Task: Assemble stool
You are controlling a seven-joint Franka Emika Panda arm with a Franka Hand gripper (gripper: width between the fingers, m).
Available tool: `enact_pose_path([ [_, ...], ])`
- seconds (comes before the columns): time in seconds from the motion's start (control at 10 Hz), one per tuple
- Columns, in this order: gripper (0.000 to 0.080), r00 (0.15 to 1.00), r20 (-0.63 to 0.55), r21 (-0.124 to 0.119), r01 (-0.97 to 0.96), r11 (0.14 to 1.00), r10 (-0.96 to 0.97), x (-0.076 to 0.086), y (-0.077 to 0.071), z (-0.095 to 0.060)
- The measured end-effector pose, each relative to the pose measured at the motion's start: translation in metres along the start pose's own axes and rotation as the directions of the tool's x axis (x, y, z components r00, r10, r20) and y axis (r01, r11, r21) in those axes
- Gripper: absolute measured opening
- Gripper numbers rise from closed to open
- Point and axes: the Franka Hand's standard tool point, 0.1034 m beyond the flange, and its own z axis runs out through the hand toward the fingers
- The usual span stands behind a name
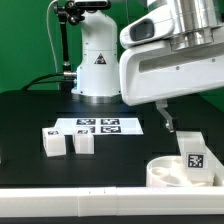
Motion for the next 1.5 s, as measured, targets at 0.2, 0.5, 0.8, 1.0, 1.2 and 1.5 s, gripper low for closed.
enact_pose_path([
  [0.2, 0.0649, 0.976, 0.030, -0.028, 0.218, 0.976, -0.217, 0.000, -0.003, 0.002],
  [0.5, 0.0649, 0.913, 0.047, -0.039, 0.408, 0.912, -0.406, 0.000, -0.001, 0.004],
  [0.8, 0.0648, 0.767, 0.075, -0.037, 0.640, 0.767, -0.637, -0.001, 0.004, 0.006],
  [1.0, 0.0649, 0.636, 0.110, -0.035, 0.770, 0.637, -0.764, 0.004, 0.000, 0.011],
  [1.2, 0.0648, 0.467, 0.144, -0.023, 0.883, 0.469, -0.872, 0.003, 0.000, 0.014],
  [1.5, 0.0648, 0.244, 0.191, 0.033, 0.966, 0.255, -0.951, -0.002, 0.002, 0.023],
])
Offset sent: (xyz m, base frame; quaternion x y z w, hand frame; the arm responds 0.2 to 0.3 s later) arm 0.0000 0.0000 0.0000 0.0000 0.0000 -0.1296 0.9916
